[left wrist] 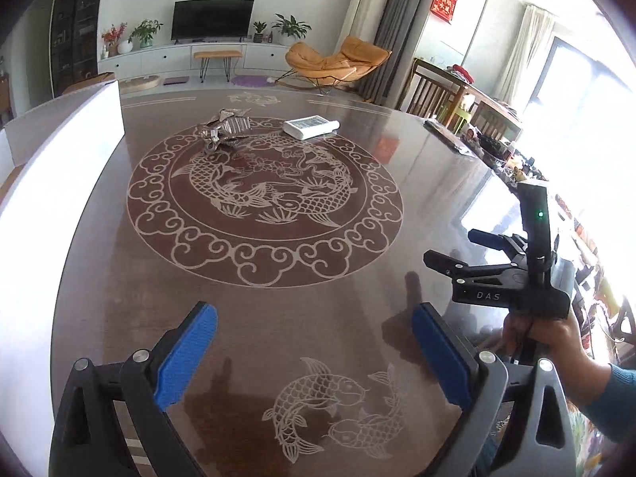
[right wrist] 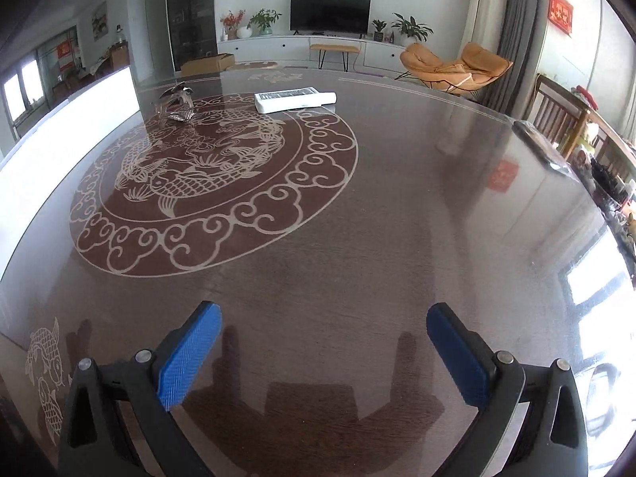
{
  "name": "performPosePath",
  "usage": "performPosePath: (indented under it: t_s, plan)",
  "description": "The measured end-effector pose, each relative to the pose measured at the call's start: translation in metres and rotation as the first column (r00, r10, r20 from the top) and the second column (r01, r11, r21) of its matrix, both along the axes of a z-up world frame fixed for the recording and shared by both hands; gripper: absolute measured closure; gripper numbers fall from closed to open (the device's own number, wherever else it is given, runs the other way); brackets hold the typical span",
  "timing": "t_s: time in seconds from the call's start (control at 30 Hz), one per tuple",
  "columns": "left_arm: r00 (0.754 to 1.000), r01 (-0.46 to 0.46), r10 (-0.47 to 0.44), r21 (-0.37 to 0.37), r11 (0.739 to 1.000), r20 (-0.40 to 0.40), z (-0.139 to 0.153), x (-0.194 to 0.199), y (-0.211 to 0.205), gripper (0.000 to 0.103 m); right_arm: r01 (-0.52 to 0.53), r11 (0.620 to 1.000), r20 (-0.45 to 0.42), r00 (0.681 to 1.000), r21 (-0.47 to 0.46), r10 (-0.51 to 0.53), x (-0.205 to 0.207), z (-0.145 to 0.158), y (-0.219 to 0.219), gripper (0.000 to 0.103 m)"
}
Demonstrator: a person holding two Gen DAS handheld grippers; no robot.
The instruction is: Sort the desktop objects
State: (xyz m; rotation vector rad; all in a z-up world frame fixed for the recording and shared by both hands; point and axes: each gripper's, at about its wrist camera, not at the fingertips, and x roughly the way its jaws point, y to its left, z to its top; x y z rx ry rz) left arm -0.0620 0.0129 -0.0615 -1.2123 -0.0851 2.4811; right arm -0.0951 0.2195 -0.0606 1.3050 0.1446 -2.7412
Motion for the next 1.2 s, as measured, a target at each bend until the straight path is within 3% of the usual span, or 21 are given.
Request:
performPosePath:
  t_s: [0.27, 1.2]
  plan:
    - [0.999, -0.041, 0.04, -0.184, 0.982, -0.008, -0.044, -0.035, 0.025, 0.003, 0.01, 0.997, 0.026, 1.0, -0.075, -0.008, -0.005, -0.005, 0.006, 0.0]
    - [0.999, -0.031, 0.034, -0.231, 0.973, 0.012, -0.048, -0.037, 0.03, 0.0, 0.0, 1.0, 0.062, 0.998, -0.025, 0.002, -0.007, -0.012, -0.007, 0.0]
